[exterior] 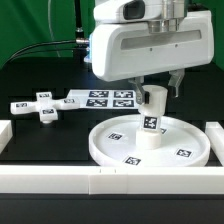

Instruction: Assemble round table

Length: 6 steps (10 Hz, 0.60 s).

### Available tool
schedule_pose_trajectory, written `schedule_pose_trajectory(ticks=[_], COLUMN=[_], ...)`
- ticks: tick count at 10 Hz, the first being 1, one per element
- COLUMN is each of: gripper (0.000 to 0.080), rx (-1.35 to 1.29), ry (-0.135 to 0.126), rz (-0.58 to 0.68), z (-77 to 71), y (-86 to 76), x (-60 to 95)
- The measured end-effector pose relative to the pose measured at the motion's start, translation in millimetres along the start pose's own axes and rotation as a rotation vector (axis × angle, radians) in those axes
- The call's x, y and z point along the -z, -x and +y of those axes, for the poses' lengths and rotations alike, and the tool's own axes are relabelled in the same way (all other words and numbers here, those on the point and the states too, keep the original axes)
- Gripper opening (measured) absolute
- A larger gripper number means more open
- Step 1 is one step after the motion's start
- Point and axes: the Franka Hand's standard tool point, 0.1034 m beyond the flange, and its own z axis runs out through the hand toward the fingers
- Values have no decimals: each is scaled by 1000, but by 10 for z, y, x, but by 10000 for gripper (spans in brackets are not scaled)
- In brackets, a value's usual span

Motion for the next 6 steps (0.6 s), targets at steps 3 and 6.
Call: schedule_pose_trajectory(ticks=[3, 6], gripper=[404, 406], rx=[-277, -592], ry=[-39, -82], rz=[12, 34], z=[50, 139], y=[27, 34], x=[-5, -5])
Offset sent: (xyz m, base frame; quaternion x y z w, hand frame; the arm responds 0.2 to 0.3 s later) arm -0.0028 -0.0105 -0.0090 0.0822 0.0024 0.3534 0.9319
